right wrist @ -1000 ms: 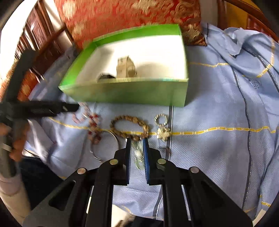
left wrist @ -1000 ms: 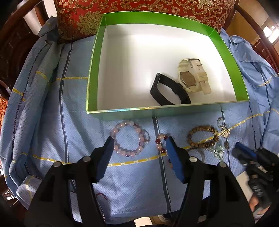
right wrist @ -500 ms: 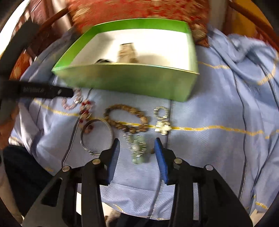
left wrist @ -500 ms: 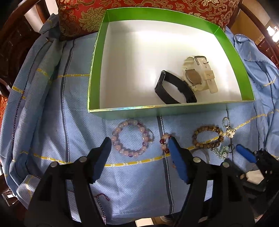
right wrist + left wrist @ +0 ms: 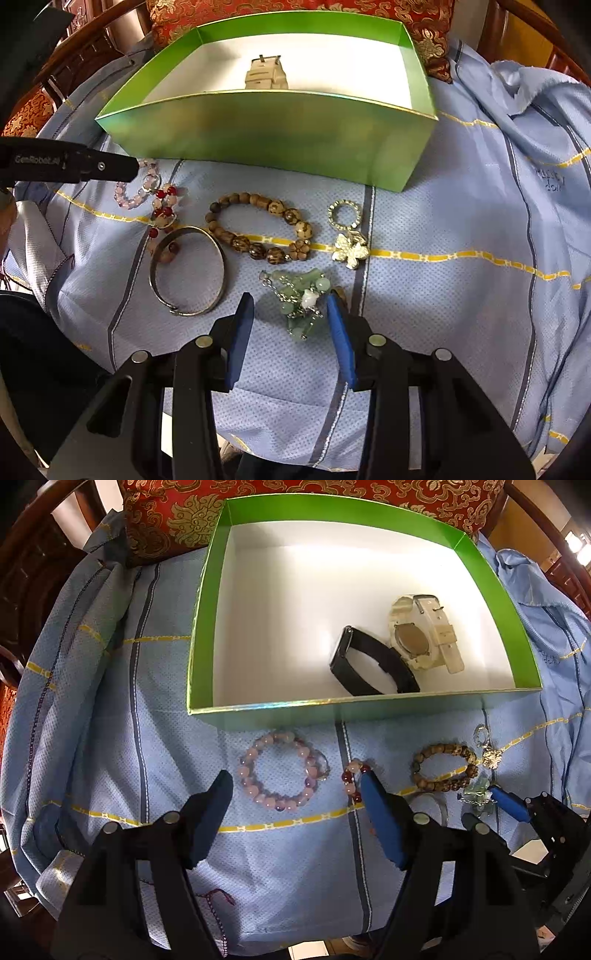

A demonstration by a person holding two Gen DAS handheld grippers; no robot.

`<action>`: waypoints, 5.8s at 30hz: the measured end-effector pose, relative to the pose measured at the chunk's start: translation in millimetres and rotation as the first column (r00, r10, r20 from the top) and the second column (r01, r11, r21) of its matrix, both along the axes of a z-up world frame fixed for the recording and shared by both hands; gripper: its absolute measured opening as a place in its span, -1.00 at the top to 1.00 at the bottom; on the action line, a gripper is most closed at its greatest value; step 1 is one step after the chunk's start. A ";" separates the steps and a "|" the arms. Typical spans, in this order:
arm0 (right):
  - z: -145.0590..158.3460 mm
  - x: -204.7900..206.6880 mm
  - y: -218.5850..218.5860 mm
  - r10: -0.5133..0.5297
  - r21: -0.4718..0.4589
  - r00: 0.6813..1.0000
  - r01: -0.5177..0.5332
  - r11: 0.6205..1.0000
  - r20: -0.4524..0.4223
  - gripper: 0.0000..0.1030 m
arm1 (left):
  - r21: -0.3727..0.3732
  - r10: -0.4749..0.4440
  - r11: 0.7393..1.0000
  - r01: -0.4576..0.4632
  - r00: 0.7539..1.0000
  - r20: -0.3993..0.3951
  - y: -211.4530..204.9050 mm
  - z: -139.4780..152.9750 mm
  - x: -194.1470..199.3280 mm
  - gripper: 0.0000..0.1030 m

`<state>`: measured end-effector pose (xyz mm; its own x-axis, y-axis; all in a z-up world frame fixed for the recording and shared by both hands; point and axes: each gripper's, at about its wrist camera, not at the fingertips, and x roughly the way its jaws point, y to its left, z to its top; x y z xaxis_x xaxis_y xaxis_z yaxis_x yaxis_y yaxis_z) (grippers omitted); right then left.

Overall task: Organize jewelry
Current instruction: 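Move the left tool to the pink bead bracelet while the right tool approaches the jade pendant, then grasp the pink bead bracelet with the left tool while the right tool grips the jade pendant, then lift both items over the green box and open both tools to drop them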

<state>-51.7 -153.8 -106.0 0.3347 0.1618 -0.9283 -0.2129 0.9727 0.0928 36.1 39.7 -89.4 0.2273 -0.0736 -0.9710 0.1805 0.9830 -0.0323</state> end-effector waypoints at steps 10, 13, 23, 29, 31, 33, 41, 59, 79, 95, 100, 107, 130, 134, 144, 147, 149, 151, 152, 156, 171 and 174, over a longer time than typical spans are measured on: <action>-3.5 2.0 12.2 0.030 -0.021 1.000 -0.030 0.999 0.006 0.62 | -0.002 0.036 0.999 -0.036 0.999 0.008 10.1 0.2 1.1 -0.39; -3.1 3.7 15.4 0.024 -0.024 1.000 -0.024 0.999 0.008 0.63 | -0.001 0.024 1.000 -0.024 1.000 0.011 8.2 1.7 -0.7 -0.39; 26.8 -1.4 3.6 0.015 0.028 0.998 -0.017 0.999 0.063 0.69 | -0.065 0.078 0.995 -0.078 0.997 0.005 31.0 7.3 0.7 -0.41; 19.5 2.0 0.2 -0.010 0.036 0.999 0.008 0.999 0.042 0.69 | -0.055 0.092 0.994 -0.092 0.996 -0.014 44.6 -1.5 4.0 -0.41; 16.6 0.5 3.9 -0.008 0.037 0.999 0.007 0.999 0.039 0.69 | -0.051 0.094 0.994 -0.095 0.995 -0.020 45.3 -4.9 5.2 -0.41; 11.6 1.5 4.7 -0.006 0.037 0.999 0.005 0.999 0.036 0.69 | -0.048 0.096 0.994 -0.097 0.995 -0.022 45.6 -7.8 7.0 -0.39; 2.8 3.4 5.7 -0.004 0.042 1.000 0.003 0.999 0.012 0.69 | 0.010 0.122 0.993 -0.121 0.991 -0.050 42.7 -33.1 31.9 -0.01; 2.6 6.4 -5.9 -0.055 0.049 0.998 0.054 0.997 0.011 0.68 | -0.071 -0.057 0.996 0.054 0.998 -0.038 25.2 -13.2 -6.1 0.82; -7.1 2.7 -0.6 -0.015 0.019 1.000 0.015 1.000 0.010 0.29 | -0.010 0.044 0.999 -0.045 0.996 -0.078 33.9 -32.1 -1.0 0.25; -8.6 -1.1 14.1 0.001 -0.039 0.999 0.001 0.999 0.037 0.21 | 0.027 0.033 0.999 -0.032 0.999 -0.034 21.0 -33.0 11.6 0.70; -8.6 -0.4 13.8 -0.011 -0.030 0.999 0.012 0.999 0.036 0.20 | 0.072 0.025 0.997 -0.025 1.000 0.001 10.3 -32.9 3.9 0.69; -9.3 6.4 13.5 -0.011 -0.060 0.999 0.013 0.998 0.045 0.19 | 0.105 0.028 0.994 -0.031 0.999 0.036 -1.1 -33.8 -0.1 0.68; 49.8 -9.1 11.5 -0.055 0.044 0.982 0.048 0.998 0.179 0.68 | -0.045 -0.018 0.999 0.030 0.965 0.261 -19.2 44.6 -38.0 0.84; 67.7 -13.1 8.9 -0.077 0.085 0.968 0.059 0.995 0.237 0.68 | -0.082 -0.024 0.995 0.051 0.954 0.298 -8.2 54.8 -41.5 0.84; 83.9 -10.4 0.7 -0.113 0.108 0.952 0.085 0.990 0.285 0.68 | -0.133 0.004 0.990 0.042 0.944 0.331 3.9 66.1 -42.4 0.84; 76.2 -8.7 3.5 -0.100 0.095 0.959 0.078 0.992 0.263 0.68 | -0.139 0.015 0.990 0.033 0.943 0.331 7.0 66.3 -41.8 0.84; 70.5 -8.3 5.6 -0.095 0.095 0.965 0.074 0.993 0.246 0.68 | -0.135 0.017 0.990 0.031 0.942 0.334 7.0 66.9 -41.8 0.84; 67.3 -8.5 7.7 -0.089 0.098 0.967 0.067 0.993 0.240 0.68 | -0.133 0.017 0.991 0.029 0.941 0.337 5.8 68.4 -42.7 0.84; 67.0 -8.4 8.5 -0.087 0.097 0.967 0.065 0.993 0.240 0.68 | -0.134 0.017 0.991 0.030 0.940 0.339 5.1 69.5 -43.1 0.84; 68.6 -7.8 10.2 -0.079 0.102 0.966 0.055 0.993 0.247 0.68 | -0.142 0.011 0.989 0.042 0.936 0.351 2.5 75.4 -44.4 0.84; 127.2 36.7 3.1 -0.111 0.177 0.912 0.043 0.983 0.394 0.68 | -0.069 -0.003 0.997 0.044 0.863 0.506 -16.8 118.2 -5.1 0.84; 129.8 63.4 4.9 -0.120 0.148 0.902 0.063 0.987 0.414 0.68 | -0.083 0.024 0.996 0.023 0.853 0.522 -17.3 118.2 16.9 0.84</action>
<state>11.6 -148.9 23.8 0.7082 0.2198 -0.6709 -0.1705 0.9754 0.1396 53.0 22.4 28.8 0.6990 -0.1483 -0.6996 0.1933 0.9810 -0.0147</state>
